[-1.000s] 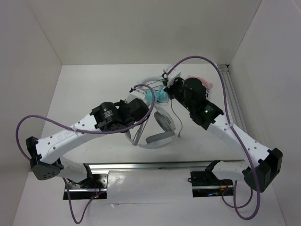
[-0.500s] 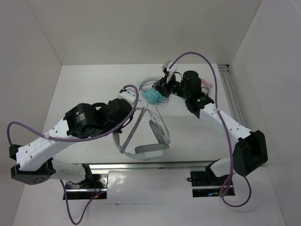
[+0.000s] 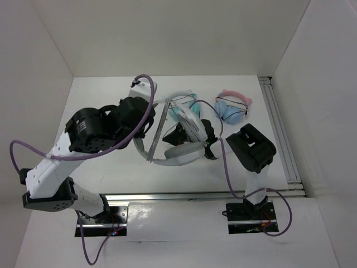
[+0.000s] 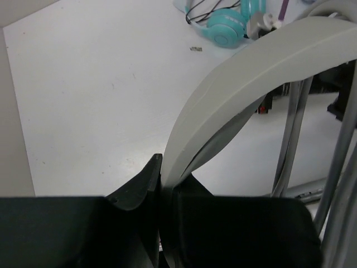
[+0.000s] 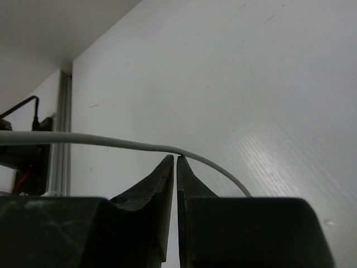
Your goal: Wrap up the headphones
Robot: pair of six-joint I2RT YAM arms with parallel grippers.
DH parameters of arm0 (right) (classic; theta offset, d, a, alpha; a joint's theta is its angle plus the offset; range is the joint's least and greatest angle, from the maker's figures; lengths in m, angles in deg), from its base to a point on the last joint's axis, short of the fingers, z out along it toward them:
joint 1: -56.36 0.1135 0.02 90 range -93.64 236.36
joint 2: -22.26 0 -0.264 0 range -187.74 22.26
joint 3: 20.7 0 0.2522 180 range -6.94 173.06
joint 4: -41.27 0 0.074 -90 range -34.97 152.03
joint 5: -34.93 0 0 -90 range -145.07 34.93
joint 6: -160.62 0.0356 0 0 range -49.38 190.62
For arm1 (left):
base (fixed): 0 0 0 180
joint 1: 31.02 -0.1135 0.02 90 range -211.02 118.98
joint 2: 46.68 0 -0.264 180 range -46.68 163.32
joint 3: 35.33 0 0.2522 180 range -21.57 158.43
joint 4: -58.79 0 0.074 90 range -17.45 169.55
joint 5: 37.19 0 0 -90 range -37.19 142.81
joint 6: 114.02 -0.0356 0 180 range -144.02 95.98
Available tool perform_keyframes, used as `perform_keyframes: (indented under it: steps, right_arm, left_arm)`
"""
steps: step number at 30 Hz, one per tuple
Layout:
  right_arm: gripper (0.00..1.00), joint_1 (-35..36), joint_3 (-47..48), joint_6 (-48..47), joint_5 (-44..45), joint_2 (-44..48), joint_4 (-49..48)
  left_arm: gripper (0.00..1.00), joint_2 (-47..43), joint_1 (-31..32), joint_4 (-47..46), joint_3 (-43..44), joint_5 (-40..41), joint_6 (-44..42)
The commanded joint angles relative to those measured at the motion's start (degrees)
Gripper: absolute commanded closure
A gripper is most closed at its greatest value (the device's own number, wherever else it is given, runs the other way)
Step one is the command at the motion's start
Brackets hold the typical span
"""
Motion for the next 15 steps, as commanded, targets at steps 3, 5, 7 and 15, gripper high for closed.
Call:
perform_keyframes:
  steps: [3,5,7,15]
  right_arm:
    - [0.83,3.7,0.7,8.1,-0.6,-6.6,-20.5]
    - [0.72,3.7,1.4,8.7,0.0,-9.7,-22.3]
    - [0.68,3.7,2.2,9.4,0.0,-12.0,-22.8]
    - [0.56,2.5,0.9,9.9,-2.5,-14.3,-26.3]
  left_arm:
    - [1.00,4.8,-3.3,-3.5,7.3,3.6,3.0]
    - [1.00,6.3,-3.9,-3.5,10.3,3.1,2.5]
    - [1.00,7.6,-3.9,-3.5,11.8,3.1,2.5]
    - [1.00,6.3,-6.9,-4.0,12.5,2.0,1.9]
